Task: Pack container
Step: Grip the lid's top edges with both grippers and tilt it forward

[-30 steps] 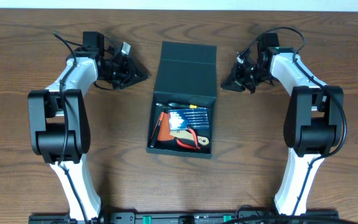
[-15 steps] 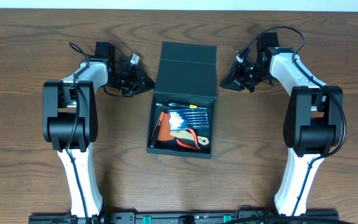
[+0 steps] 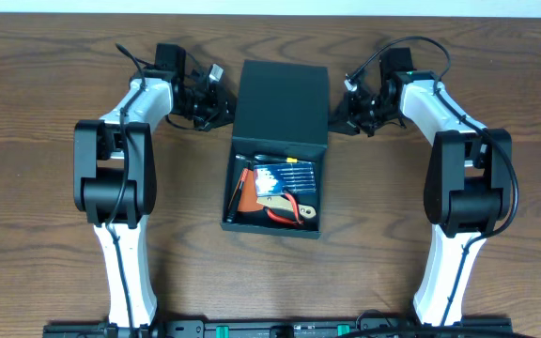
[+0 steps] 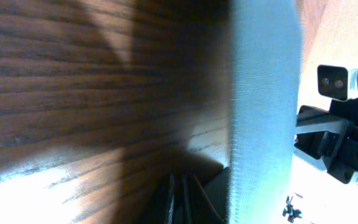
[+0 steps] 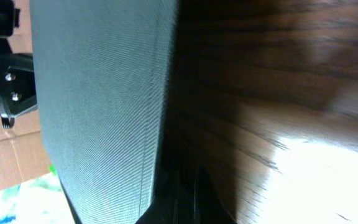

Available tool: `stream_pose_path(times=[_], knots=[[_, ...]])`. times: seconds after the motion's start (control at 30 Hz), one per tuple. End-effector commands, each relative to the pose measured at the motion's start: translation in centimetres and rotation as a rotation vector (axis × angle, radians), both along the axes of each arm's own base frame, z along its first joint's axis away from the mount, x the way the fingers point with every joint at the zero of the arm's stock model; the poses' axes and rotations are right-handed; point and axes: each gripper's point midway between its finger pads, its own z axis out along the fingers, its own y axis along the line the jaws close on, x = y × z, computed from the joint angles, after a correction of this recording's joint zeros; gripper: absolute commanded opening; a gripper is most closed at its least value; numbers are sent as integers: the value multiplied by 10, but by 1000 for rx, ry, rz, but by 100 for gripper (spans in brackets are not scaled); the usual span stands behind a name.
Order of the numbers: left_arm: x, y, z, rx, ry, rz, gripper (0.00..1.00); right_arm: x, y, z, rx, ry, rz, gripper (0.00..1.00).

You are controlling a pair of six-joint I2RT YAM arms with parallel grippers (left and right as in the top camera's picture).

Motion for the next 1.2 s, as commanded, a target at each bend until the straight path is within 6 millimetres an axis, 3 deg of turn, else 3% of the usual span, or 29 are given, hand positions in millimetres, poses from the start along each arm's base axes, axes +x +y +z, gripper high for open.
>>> stream_pose_path(times=[0.0, 0.27, 0.6, 0.9, 1.17], knots=[[4, -4, 9, -15, -37, -35, 6, -4, 17, 15, 112, -60, 83, 1], [-5, 5, 19, 76, -48, -103, 5, -6, 23, 22, 158, -135, 152, 1], [-3, 6, 48, 88, -123, -125, 6, -9, 23, 32, 158, -171, 204, 1], [-5, 4, 51, 88, -132, -137, 5, -5, 9, 38, 18, -153, 218, 1], [-9, 2, 50, 130, -135, -153, 5, -2, 10, 64, 12, -204, 272, 1]])
